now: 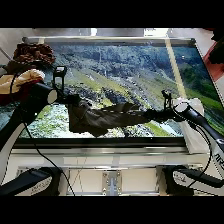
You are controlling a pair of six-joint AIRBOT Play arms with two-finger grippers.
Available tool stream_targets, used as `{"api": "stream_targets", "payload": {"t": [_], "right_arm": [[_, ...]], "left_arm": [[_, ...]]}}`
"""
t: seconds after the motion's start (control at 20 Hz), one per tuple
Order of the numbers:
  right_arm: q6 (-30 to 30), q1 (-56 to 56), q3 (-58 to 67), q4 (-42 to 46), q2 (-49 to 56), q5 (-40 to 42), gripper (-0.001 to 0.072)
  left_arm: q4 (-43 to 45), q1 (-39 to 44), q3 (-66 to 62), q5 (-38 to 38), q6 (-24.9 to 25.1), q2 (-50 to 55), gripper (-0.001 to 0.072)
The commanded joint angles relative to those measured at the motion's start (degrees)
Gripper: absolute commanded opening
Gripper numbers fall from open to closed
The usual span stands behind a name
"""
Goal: Fold the shirts.
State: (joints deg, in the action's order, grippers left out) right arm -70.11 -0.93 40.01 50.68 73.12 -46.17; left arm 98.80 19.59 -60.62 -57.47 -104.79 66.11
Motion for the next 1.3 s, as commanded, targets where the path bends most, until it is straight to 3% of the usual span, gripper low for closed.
{"api": "stream_targets", "payload": {"t": [0.0,0.05,0.15,0.35,0.6,0.8,1.0,1.15,1.25], "right_arm": [[1.8,1.0,0.0,-3.8,2.2,1.1,0.0458],[1.9,1.1,0.0,-4.7,2.4,1.2,0.0364],[3.6,0.9,0.5,-6.2,2.4,1.0,0.0043],[3.9,-0.5,7.1,-4.0,1.8,-5.7,0.0043],[3.0,-3.7,14.8,-3.6,-0.2,-9.7,0.0043],[2.5,-3.7,15.2,-3.5,-0.2,-9.2,0.0043],[2.4,-3.7,15.2,-3.5,-0.2,-8.3,0.0043],[2.4,-3.7,15.2,-3.6,-0.2,-8.6,0.0043],[2.4,-3.7,15.2,-3.8,-0.2,-8.6,0.0043]], "left_arm": [[0.0,0.0,0.0,0.0,0.0,0.0,0.0699],[0.0,0.0,0.0,0.0,0.0,0.0,0.0699],[0.0,0.0,0.0,0.0,0.0,0.0,0.0699],[-1.9,0.0,1.9,0.9,1.7,0.3,0.0698],[-16.2,0.0,5.2,-4.2,15.1,4.2,0.0699],[-12.6,0.0,6.4,-7.5,17.2,4.2,0.0699],[-20.6,0.4,6.5,-6.7,23.1,4.5,0.0700],[-18.6,2.7,6.5,-6.3,23.6,6.1,0.0700],[-12.4,5.6,6.5,-5.7,22.1,7.6,0.0693]]}}
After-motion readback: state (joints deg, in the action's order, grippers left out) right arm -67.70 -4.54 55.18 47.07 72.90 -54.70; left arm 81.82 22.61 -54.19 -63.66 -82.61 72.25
